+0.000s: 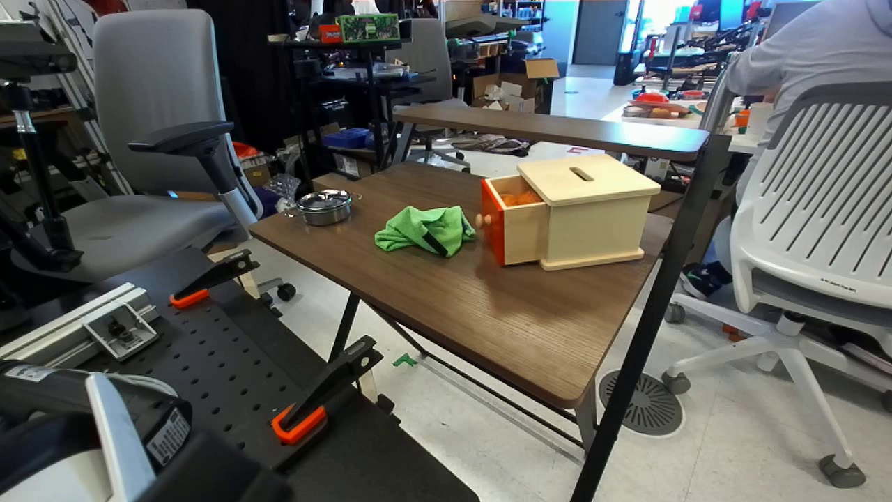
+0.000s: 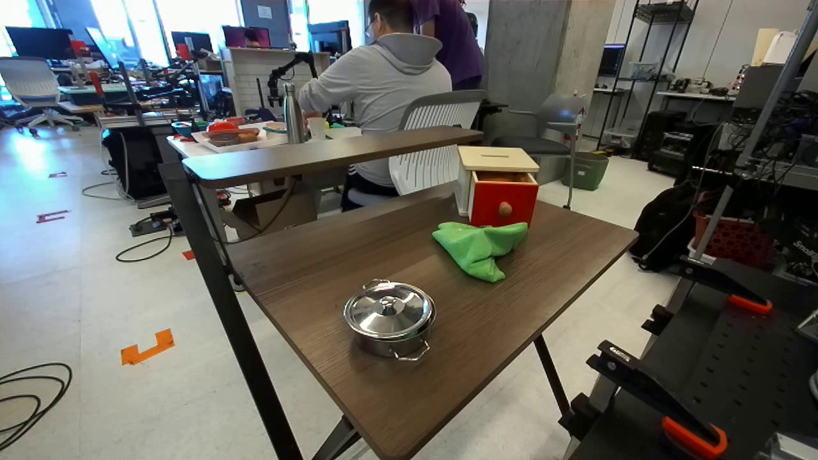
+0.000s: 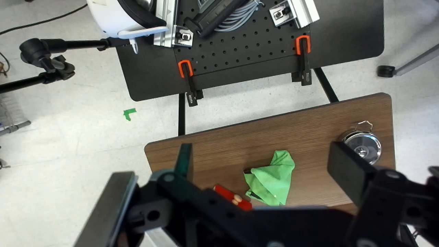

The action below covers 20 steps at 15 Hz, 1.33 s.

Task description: Close the drawer on the table

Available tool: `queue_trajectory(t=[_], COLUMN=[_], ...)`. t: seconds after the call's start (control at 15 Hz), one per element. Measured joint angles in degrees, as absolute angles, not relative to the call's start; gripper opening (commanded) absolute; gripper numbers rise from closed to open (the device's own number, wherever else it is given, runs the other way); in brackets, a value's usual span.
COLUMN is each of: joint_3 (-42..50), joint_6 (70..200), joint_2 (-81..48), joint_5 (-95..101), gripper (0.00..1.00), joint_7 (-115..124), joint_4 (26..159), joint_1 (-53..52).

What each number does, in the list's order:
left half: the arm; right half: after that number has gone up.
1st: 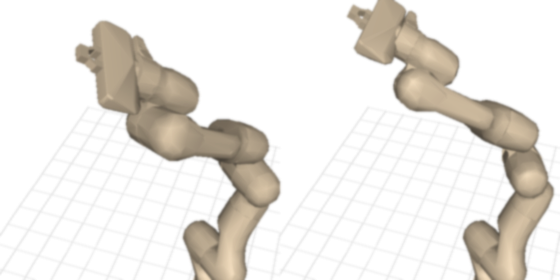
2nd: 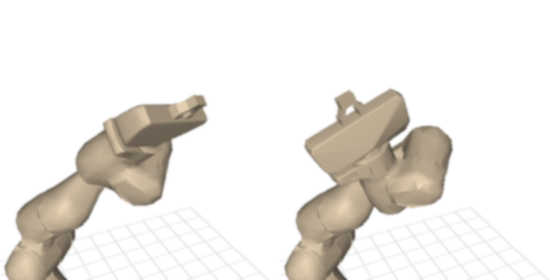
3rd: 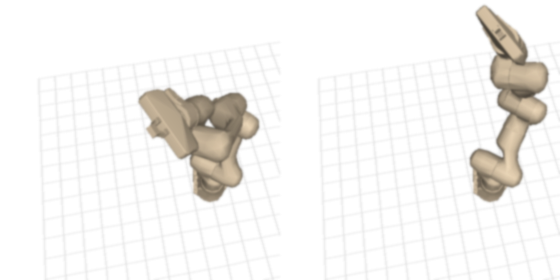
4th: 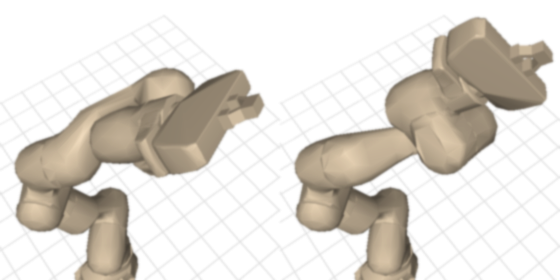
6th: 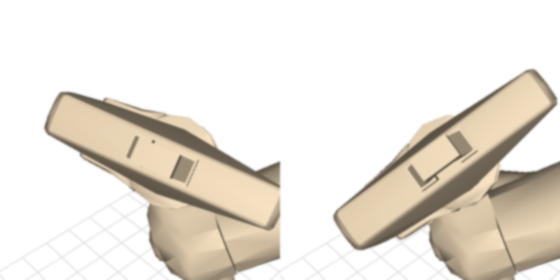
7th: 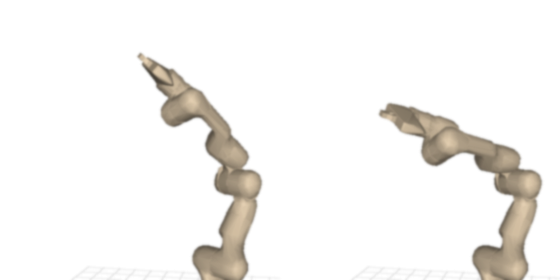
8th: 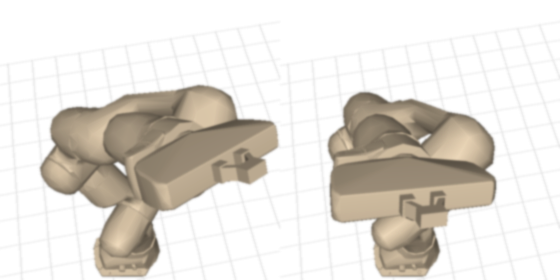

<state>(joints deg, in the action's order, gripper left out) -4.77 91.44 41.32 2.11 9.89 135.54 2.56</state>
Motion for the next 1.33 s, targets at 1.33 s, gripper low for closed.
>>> queue_trajectory(t=[1.33], joint_3=[-11.61], joint_6=[139.17], joint_2=[21.59], joint_5=[-14.43], gripper=[1.00], joint_7=[36.42], joint_4=[145.11], joint_1=[2.69])
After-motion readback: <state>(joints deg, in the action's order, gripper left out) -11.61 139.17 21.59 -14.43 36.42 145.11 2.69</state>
